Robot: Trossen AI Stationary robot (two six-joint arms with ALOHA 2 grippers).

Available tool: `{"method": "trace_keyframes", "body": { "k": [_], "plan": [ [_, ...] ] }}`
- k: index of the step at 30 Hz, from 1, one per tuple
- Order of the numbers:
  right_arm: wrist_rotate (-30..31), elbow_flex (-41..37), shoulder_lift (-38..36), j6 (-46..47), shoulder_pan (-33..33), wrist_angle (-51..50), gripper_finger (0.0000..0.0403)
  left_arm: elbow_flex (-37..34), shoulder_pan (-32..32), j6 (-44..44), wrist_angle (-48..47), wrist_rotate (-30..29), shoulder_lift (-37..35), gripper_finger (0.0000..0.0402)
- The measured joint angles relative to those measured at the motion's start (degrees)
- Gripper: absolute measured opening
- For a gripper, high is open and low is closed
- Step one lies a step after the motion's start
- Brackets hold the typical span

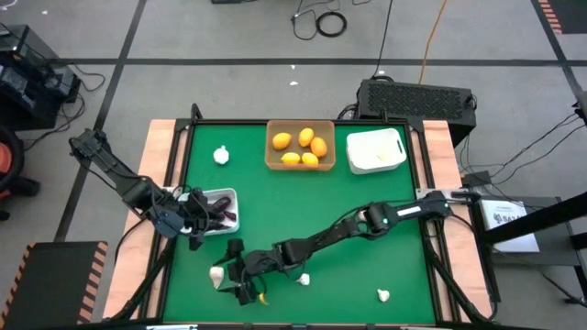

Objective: Sort produce into baskets
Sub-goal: Put the garlic into the right white bin

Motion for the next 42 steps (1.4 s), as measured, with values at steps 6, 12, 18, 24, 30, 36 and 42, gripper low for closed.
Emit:
{"method": "trace_keyframes", "body": {
  "k": [6, 12, 18, 24, 30, 36, 42],
  "plan": [
    [0.3, 0.0, 3.6, 1.1, -1.4, 6.8, 0.035, 0.0, 0.0, 0.2, 0.0, -2.0, 0.0, 0.0125],
    [0.0, 0.0, 5.3, 1.9, -1.3, 10.3, 0.035, 0.0, 0.0, 0.3, 0.0, -2.3, 0.0, 0.0125],
    [0.1, 0.0, 5.4, 3.3, -1.3, 10.4, 0.035, 0.0, 0.0, 0.4, 0.0, -3.8, 0.0, 0.0125],
    [-2.6, 0.0, 7.8, 5.6, -1.6, 12.3, 0.035, 0.0, 0.0, 0.2, 0.0, -4.2, 0.0, 0.0125],
    [-2.3, 0.0, 9.0, 5.8, -1.7, 15.9, 0.035, 0.0, 0.0, 0.1, 0.0, -4.2, 0.4, 0.0125],
    [-2.2, 0.0, 9.1, 5.9, -1.8, 14.8, 0.035, 0.0, 0.0, 0.1, 0.0, -4.2, 1.2, 0.0125],
    [-2.1, 0.0, 9.1, 5.9, -1.7, 14.4, 0.0325, 0.0, 0.0, 0.0, 0.1, -4.2, 2.3, 0.0125]
  ]
}}
